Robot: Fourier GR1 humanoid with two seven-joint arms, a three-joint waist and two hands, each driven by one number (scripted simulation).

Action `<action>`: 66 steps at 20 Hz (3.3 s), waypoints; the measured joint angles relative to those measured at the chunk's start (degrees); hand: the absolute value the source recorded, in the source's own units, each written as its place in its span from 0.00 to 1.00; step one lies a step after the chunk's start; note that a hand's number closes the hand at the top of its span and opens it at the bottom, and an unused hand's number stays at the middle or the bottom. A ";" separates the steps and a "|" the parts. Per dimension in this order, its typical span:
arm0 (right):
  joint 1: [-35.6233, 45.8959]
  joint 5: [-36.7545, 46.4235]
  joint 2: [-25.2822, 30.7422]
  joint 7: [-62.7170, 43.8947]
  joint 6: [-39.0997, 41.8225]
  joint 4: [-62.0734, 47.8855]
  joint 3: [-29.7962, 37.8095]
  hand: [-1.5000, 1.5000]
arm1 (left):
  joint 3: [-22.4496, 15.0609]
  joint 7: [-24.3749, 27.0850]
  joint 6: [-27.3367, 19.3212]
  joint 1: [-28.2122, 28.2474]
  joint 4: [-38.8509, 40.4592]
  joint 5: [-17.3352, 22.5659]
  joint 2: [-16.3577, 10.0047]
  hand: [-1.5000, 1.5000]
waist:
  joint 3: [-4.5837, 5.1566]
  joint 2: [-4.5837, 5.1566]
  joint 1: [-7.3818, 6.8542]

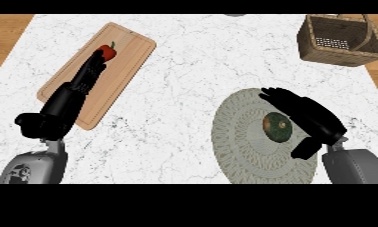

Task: Pick the squash from the placemat and place it in the basket

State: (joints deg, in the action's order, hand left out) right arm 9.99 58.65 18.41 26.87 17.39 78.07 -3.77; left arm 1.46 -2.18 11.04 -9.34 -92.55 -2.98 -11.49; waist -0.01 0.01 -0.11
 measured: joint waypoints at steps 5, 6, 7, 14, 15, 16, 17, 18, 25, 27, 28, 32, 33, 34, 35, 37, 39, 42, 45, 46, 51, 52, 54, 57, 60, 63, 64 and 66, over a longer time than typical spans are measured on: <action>-0.07 1.62 -1.06 0.58 -1.12 -2.99 -0.36 0.00 | 1.16 0.29 0.71 -0.39 1.04 -0.06 0.40 0.50 | 0.02 -0.01 0.04; 0.20 2.19 -1.36 0.68 -1.34 -3.76 -0.76 0.00 | 1.04 0.35 0.57 -0.41 0.97 -0.40 0.66 0.50 | 0.06 -0.03 0.04; 1.10 2.54 -1.54 0.95 -1.59 -5.33 -0.73 0.00 | 0.82 -0.45 0.55 -0.22 -0.02 -0.49 0.90 0.50 | 0.08 -0.05 -0.01; 0.27 6.25 -0.94 1.76 -0.51 -4.41 -3.74 1.00 | 1.99 1.78 1.65 0.35 1.13 -0.74 0.62 0.50 | 0.67 -0.40 0.08; 0.32 6.47 -0.92 2.02 -0.51 -4.57 -3.77 1.00 | 1.97 2.26 1.61 0.55 1.54 -0.93 0.83 0.50 | 0.74 -0.44 0.07; 1.03 6.62 -0.48 3.10 -1.24 -6.08 -3.35 1.00 | 2.11 1.83 1.68 -0.12 1.90 -0.90 0.78 0.50 | 0.81 -0.47 0.04; 1.10 7.28 -0.83 3.11 -1.94 -6.41 -3.74 1.00 | 2.55 1.91 1.92 -0.87 2.73 -0.63 0.58 0.50 | 0.98 -0.56 0.08; 0.99 7.59 -0.43 3.88 -2.70 -6.72 -3.63 1.00 | 2.86 1.60 2.16 -0.87 2.40 -0.32 0.39 0.50 | 1.05 -0.61 0.05; 1.23 11.12 0.70 8.44 -9.54 -7.70 -4.85 1.00 | 2.48 1.30 1.90 -1.20 2.54 -0.79 1.15 0.50 | 1.35 -0.75 0.22; 0.40 10.96 0.10 6.04 -8.24 -5.03 -4.17 1.00 | 2.38 1.38 1.47 -0.67 2.10 -1.14 1.44 0.50 | 1.09 -0.66 0.37; 0.41 10.82 -0.48 3.81 -7.01 -3.74 -3.56 1.00 | 2.54 0.56 1.38 -1.04 1.82 -1.03 1.37 0.50 | 0.87 -0.58 0.44; -0.78 9.73 -3.39 -7.67 -0.48 4.11 -0.30 1.00 | 2.43 0.51 1.41 0.51 0.65 -1.25 1.27 0.50 | 0.41 -0.61 1.02; -0.91 9.22 -4.03 -10.20 1.47 6.49 0.52 1.00 | 2.05 0.97 1.15 1.27 0.33 -1.65 1.63 0.50 | 0.35 -0.58 1.02; -1.27 8.48 -4.59 -12.39 3.71 9.24 1.22 1.00 | 2.35 1.79 1.48 1.50 1.09 -1.49 1.40 0.50 | 0.30 -0.53 1.12; -2.04 7.43 -5.38 -14.27 5.79 12.35 1.85 1.00 | 2.47 1.54 1.37 1.14 1.25 -1.42 1.47 0.50 | 0.27 -0.51 1.26; -2.49 4.46 -7.49 -17.43 9.79 17.06 3.57 1.00 | 2.59 2.12 1.38 1.31 1.55 -1.63 1.34 0.50 | 0.20 -0.47 1.24; -3.64 0.74 -10.72 -20.28 13.31 22.16 5.00 1.00 | 2.73 1.41 1.51 1.26 1.10 -1.33 1.26 0.50 | 0.16 -0.54 1.46; -4.06 -6.72 -14.36 -23.42 16.56 29.07 8.64 1.00 | 3.12 0.98 1.97 1.68 0.22 -0.74 0.89 0.50 | 0.09 -0.61 1.59; -3.52 -16.14 -16.43 -27.12 17.21 35.38 12.00 1.00 | 3.62 1.26 2.12 1.68 0.44 -0.52 0.56 0.50 | 0.06 -0.62 1.77; -2.86 -19.20 -16.85 -29.09 17.23 37.52 12.79 1.00 | 3.63 0.47 2.27 1.19 0.08 -0.37 0.39 0.50 | 0.06 -0.65 1.75; 1.07 -33.22 -17.93 -42.64 19.86 48.90 19.09 1.00 | 3.59 0.23 2.75 1.70 -0.62 -0.15 0.20 0.50 | 0.08 -0.61 1.54; 2.00 -35.65 -18.03 -46.40 20.46 51.27 19.93 1.00 | 3.82 0.44 2.75 1.32 0.02 -0.18 0.06 0.50 | 0.11 -0.60 1.62; 5.27 -40.22 -17.39 -54.02 21.62 54.48 22.44 1.00 | 3.40 0.33 2.55 1.53 -0.34 -0.41 0.51 0.50 | 0.12 -0.57 1.40; 12.35 -45.09 -13.80 -64.20 21.60 55.43 25.79 1.00 | 2.82 0.66 1.97 0.84 0.30 -1.19 1.17 0.50 | 0.12 -0.43 1.05; 18.58 -46.61 -8.67 -69.99 20.77 53.55 27.58 1.00 | 2.10 1.44 1.94 1.07 0.69 -1.69 1.78 0.50 | 0.11 -0.30 0.63; 24.67 -47.01 -4.15 -73.21 19.16 48.95 28.75 1.00 | 2.33 0.67 2.33 0.22 0.46 -1.36 1.52 0.50 | 0.09 -0.19 0.27; 26.76 -46.40 -2.88 -73.47 18.47 46.68 28.80 1.00 | 2.15 0.74 1.93 -0.23 0.87 -1.69 1.89 0.50 | 0.08 -0.14 0.15; 30.38 -45.26 -0.74 -74.21 16.98 42.72 28.75 1.00 | 2.19 0.88 2.22 -0.77 1.65 -1.65 1.83 0.50 | 0.07 -0.07 -0.01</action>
State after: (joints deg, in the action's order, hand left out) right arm 40.36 13.39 17.66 -47.34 34.37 120.80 24.99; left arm 3.65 -1.30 13.26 -10.10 -90.90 -4.63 -9.66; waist 0.06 -0.06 -0.12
